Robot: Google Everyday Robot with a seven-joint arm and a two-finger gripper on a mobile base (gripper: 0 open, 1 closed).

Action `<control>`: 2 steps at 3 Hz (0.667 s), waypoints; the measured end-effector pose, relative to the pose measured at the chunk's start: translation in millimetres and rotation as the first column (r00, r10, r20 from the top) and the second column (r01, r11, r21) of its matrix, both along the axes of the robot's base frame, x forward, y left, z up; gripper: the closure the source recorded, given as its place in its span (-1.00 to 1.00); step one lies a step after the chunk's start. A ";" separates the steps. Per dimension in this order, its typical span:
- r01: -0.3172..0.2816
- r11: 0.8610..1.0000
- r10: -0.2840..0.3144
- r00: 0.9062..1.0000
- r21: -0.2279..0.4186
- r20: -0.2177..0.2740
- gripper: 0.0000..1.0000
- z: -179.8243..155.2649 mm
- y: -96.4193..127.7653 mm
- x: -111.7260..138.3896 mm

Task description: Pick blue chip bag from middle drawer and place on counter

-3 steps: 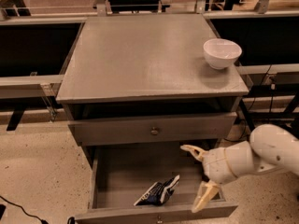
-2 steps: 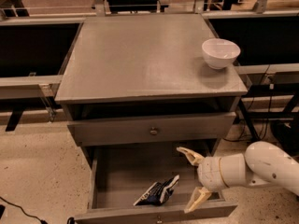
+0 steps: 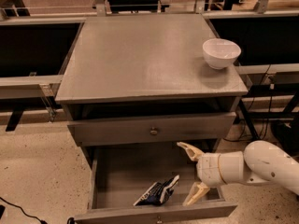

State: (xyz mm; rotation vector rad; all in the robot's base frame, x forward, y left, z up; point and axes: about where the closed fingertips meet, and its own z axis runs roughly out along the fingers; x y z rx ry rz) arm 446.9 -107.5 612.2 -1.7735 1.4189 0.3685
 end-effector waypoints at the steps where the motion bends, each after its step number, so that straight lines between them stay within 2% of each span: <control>1: -0.085 0.996 0.086 0.996 -0.027 0.023 -1.00 -41.6 11.6 10.3; 2: -0.197 0.977 0.204 0.974 -0.078 0.097 -1.00 -81.9 26.5 17.0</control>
Offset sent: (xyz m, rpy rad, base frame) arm 0.0271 0.0431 -0.1302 -0.1290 -0.2326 0.3599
